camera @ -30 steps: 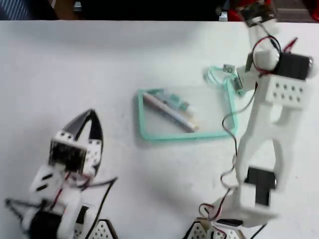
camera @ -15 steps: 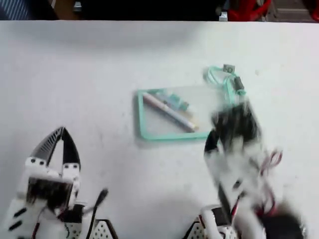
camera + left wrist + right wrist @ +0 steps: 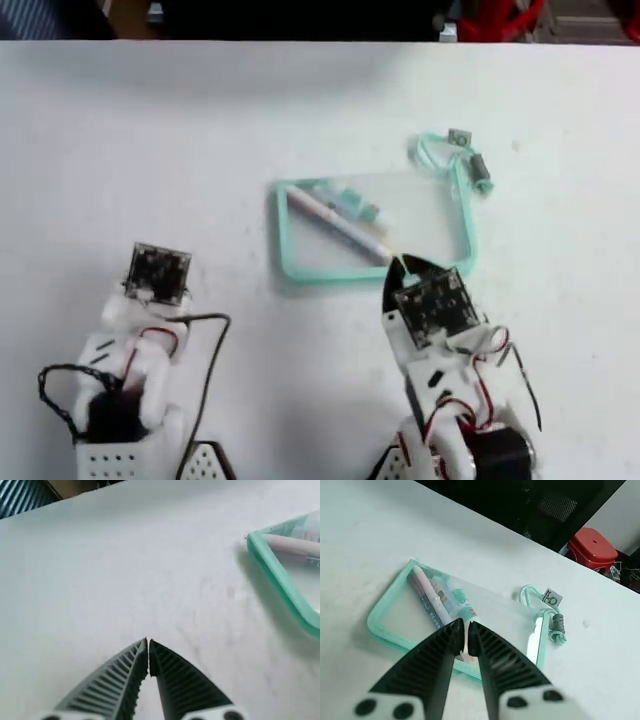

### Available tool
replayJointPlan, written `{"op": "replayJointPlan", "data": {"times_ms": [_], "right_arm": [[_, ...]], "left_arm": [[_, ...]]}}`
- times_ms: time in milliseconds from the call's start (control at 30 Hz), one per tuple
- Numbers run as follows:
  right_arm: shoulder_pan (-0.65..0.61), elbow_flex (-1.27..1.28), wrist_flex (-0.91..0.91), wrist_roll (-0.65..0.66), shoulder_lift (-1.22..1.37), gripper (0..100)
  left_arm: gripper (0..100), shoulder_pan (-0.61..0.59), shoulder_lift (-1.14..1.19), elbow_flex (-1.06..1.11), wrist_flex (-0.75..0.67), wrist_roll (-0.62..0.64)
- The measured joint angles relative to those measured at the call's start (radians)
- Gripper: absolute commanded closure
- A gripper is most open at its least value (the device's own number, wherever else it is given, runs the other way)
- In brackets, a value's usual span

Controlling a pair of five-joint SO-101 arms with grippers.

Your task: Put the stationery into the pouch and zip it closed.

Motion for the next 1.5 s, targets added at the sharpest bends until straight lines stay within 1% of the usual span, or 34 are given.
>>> {"op": "replayJointPlan", "data": {"times_ms": [200,300,400,533,600,700,767,967,1200,1500], "right_arm": [[0.000,0.178,-0.114,0.000,-0.029,98.1],[0.000,0.275,-0.157,0.000,-0.026,98.1],[0.000,0.374,-0.207,0.000,-0.021,98.1],[0.000,0.491,-0.261,0.000,-0.028,98.1],[0.002,0.503,-0.259,0.000,-0.035,98.1],[0.002,0.509,-0.227,0.000,-0.029,98.1],[0.008,0.509,-0.183,0.000,-0.029,98.1],[0.041,0.509,0.091,0.000,-0.029,98.1],[0.106,0.509,0.124,0.000,-0.029,98.1],[0.117,0.509,0.124,0.000,-0.029,98.1]], "left_arm": [[98,0.000,0.000,0.107,-0.061,0.012],[98,0.000,-0.003,0.114,-0.060,0.012],[98,0.000,0.000,0.114,-0.011,0.012],[98,0.000,0.000,0.114,0.091,0.012],[98,-0.002,0.000,0.114,0.158,0.012],[98,-0.005,0.000,0.114,0.235,0.012],[98,-0.005,0.000,0.114,0.252,0.018],[98,-0.005,0.000,0.114,0.256,0.025],[98,-0.005,0.000,0.114,0.256,0.025],[98,-0.005,0.000,0.114,0.256,0.025]]}}
